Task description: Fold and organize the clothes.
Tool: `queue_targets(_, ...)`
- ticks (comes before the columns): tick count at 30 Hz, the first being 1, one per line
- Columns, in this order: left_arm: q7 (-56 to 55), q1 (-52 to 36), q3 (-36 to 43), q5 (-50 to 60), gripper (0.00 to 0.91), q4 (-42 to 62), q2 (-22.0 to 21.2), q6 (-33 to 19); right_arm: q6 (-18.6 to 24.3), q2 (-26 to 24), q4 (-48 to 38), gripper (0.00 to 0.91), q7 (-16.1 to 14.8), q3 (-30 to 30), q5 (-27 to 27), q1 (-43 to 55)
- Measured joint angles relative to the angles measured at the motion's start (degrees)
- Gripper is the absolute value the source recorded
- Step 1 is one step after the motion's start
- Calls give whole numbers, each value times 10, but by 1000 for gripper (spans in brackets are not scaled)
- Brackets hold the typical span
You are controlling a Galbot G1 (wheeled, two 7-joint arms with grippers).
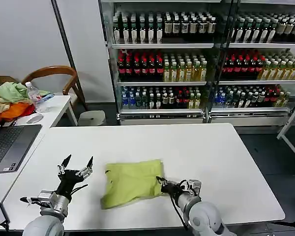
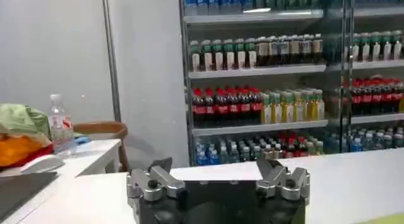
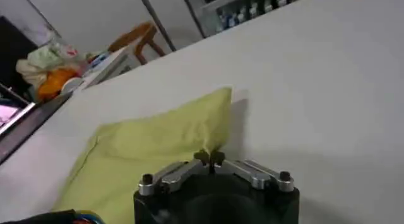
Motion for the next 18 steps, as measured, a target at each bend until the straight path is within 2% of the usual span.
queue_targets(6,0,1,4,3,907,3,-1,0,31,9,-16,0,17,9,-19,14)
queue_targets(13,0,3,6,5,907,5,0,-1,72,15,-36,0,51,19,-37,26)
queue_targets(18,0,4,9,6,907,7,0,-3,79,11,-34,0,69,26,-43,28)
